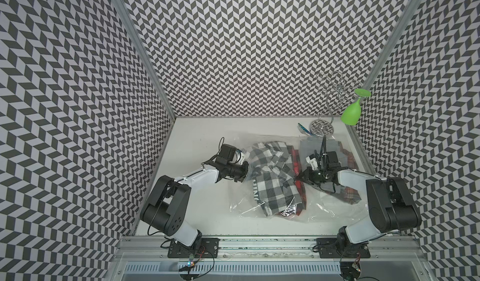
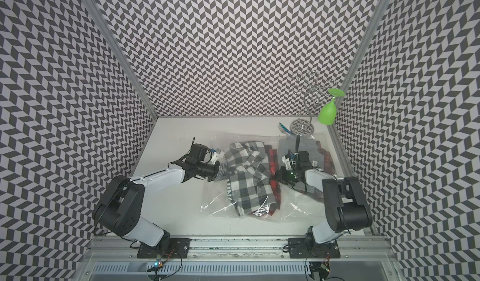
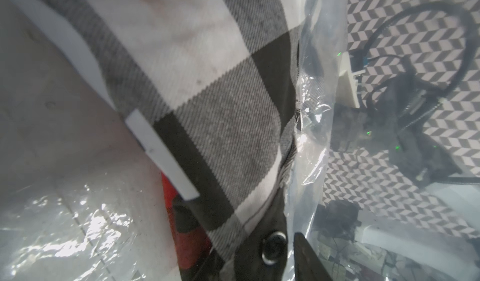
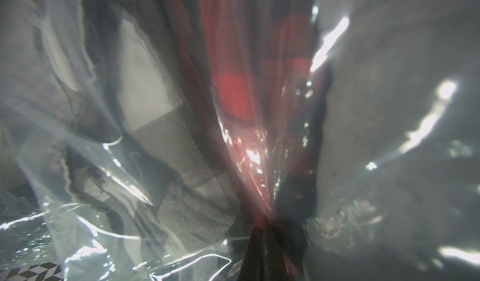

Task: Take the shirt out of the vacuum bag
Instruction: Take out the shirt from the vacuum bag.

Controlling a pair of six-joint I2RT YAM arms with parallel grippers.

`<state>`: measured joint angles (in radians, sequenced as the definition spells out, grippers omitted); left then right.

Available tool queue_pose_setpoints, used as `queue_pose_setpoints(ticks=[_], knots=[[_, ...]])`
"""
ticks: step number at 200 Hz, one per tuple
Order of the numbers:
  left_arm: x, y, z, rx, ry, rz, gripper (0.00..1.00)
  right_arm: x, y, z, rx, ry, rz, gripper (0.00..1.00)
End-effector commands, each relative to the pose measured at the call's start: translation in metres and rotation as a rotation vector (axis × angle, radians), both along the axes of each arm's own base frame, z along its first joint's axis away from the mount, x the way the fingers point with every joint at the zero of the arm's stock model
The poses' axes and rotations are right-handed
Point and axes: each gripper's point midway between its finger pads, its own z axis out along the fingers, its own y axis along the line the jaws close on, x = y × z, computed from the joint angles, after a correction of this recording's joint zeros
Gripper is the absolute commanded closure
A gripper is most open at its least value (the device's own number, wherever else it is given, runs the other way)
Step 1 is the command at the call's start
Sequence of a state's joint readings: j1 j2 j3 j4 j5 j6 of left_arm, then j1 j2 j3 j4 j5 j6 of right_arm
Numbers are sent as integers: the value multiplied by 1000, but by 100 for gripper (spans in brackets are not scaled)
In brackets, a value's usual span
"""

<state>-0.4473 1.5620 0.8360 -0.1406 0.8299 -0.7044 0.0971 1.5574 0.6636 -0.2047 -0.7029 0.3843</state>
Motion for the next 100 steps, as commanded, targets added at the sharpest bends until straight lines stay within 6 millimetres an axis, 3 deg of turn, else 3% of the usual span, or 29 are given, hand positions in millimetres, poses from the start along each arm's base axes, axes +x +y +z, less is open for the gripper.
queue_pose_setpoints(ticks=[1,30,69,100], knots=[[-7,-2,6,-9,-15,-25,65,4,-1,-4,-30,-11,3,96],[-5,-6,-2,-7,-12,-40,76,5,-1,-3,-29,-13,1,96],[5,-11,-12,9,-19,-54,100,7,-2,-2,-30,-13,-6,95],[10,-3,-8,44,-59,-38,100,10,-4,0,-46,-17,-23,82]])
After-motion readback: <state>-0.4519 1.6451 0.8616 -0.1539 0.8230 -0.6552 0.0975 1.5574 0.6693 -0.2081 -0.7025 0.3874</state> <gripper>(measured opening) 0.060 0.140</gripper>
